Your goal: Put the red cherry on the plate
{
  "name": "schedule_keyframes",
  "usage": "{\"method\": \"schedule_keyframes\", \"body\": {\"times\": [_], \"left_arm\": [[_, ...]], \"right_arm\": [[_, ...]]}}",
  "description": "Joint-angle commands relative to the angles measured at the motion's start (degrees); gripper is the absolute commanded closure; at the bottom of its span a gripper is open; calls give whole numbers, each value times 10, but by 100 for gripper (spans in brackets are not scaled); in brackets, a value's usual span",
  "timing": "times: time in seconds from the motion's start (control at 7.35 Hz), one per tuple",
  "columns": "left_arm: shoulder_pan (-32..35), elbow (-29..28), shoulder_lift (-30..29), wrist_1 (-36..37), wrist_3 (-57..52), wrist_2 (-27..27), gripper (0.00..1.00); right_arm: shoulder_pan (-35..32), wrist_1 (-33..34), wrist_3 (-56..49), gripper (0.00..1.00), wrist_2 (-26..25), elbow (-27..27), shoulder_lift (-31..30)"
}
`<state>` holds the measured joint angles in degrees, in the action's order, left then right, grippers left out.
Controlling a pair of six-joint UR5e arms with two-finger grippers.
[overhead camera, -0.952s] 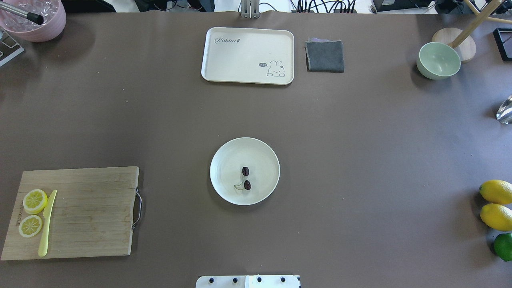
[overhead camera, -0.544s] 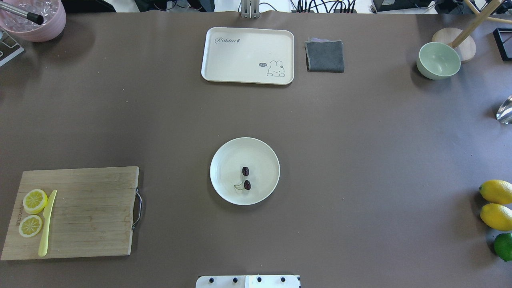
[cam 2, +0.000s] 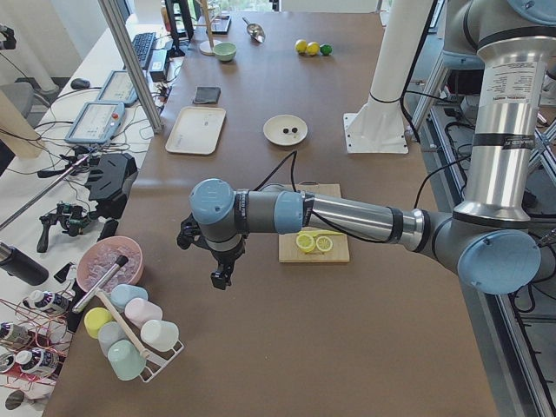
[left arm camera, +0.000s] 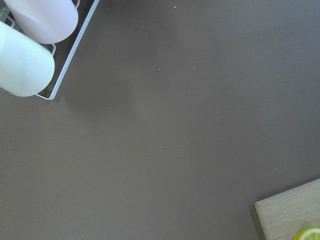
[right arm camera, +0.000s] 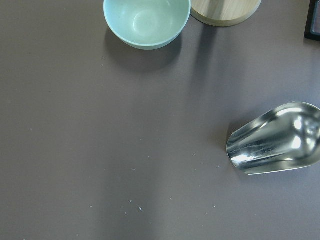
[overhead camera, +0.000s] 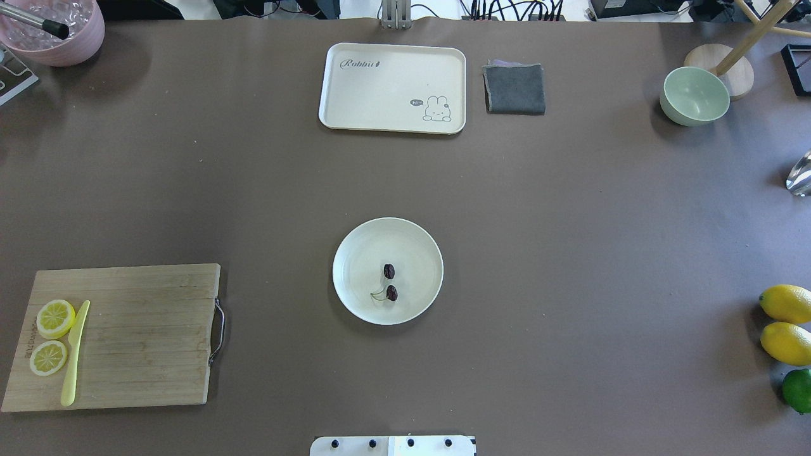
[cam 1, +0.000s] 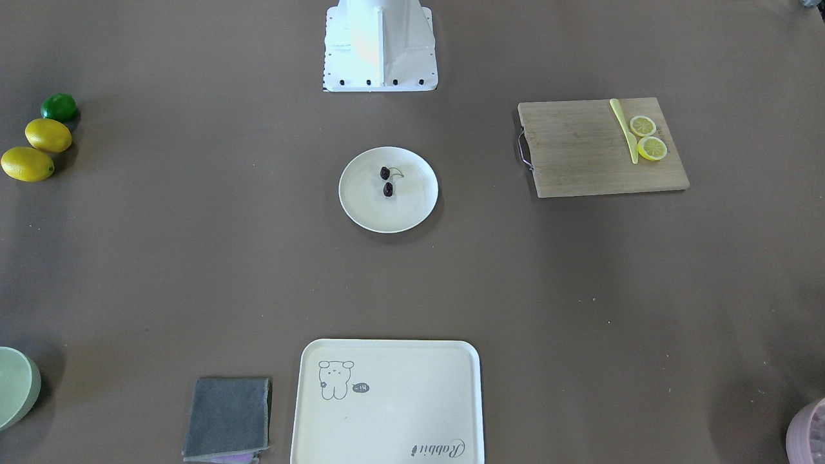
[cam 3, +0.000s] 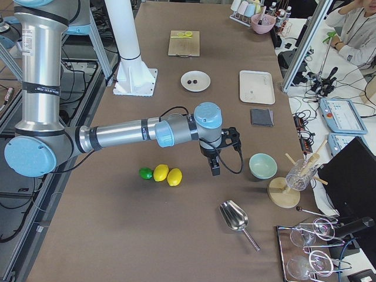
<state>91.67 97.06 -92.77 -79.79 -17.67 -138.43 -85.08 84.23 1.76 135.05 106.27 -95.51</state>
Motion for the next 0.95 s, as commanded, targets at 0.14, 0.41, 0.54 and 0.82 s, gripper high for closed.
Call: {"method": "schedule_keyframes", "body": {"times": [0.14, 0.41, 0.54, 0.82], "left_arm": [[1, 3, 4, 0, 1, 0, 2], [1, 1, 5, 1, 2, 0, 2], [1, 2, 6, 1, 2, 0, 2], [1, 3, 5, 0, 2, 0, 2]], "right_arm": [[0, 0, 0, 0, 3, 1, 2], [0, 0, 0, 0, 5, 7, -1], [0, 0, 0, 0, 4, 6, 0], [0, 0, 0, 0, 5, 7, -1]]}}
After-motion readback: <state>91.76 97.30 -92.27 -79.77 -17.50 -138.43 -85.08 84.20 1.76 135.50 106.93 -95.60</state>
